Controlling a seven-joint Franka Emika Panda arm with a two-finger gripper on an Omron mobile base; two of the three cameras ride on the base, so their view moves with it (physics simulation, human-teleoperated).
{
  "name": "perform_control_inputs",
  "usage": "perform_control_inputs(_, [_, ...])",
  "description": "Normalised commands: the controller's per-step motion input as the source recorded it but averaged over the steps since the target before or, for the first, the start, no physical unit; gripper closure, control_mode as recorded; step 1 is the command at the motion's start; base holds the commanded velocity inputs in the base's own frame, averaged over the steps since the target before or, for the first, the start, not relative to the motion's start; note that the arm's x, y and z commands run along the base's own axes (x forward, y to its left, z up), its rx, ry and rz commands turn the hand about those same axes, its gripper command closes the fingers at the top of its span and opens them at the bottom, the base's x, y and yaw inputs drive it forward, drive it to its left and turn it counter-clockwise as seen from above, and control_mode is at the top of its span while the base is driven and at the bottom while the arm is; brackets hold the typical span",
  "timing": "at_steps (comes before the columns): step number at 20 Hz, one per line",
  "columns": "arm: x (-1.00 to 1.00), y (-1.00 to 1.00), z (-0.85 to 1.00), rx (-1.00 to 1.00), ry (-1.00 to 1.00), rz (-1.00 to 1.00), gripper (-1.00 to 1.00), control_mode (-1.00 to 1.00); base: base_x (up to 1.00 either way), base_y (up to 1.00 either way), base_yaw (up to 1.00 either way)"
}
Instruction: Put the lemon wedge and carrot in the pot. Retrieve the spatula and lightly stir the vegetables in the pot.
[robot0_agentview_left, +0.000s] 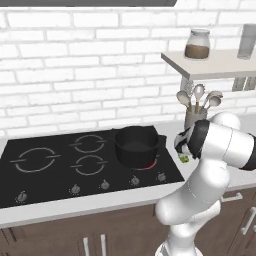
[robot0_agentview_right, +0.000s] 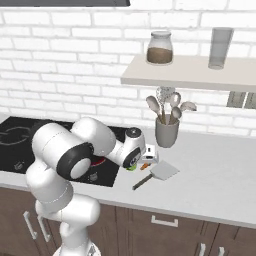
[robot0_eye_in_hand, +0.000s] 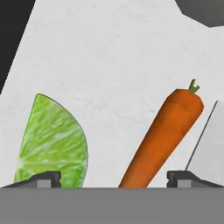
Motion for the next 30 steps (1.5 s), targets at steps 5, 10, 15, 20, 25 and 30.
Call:
perform_control_inputs(5, [0.04, 0.00, -0.05, 0.00, 0.00, 0.03, -1.00, -1.00, 0.00, 0.00, 0.00])
perform_control_inputs(10, [-0.07, 0.10, 0.15, 0.00, 0.00, 0.07, -1.00, -1.00, 0.00, 0.00, 0.00])
perform_control_inputs(15, [-0.13, 0.42, 0.04, 0.00, 0.03, 0.10, -1.00, -1.00, 0.00, 0.00, 0.00])
perform_control_inputs(20, [0.03, 0.23, -0.11, 0.00, 0.06, 0.07, -1.00, -1.00, 0.00, 0.00, 0.00])
perform_control_inputs(25, [-0.10, 0.00, 0.17, 0.01, 0.01, 0.03, -1.00, -1.00, 0.00, 0.00, 0.00])
perform_control_inputs(30, [-0.12, 0.00, 0.37, 0.09, 0.00, 0.06, -1.00, -1.00, 0.00, 0.00, 0.00])
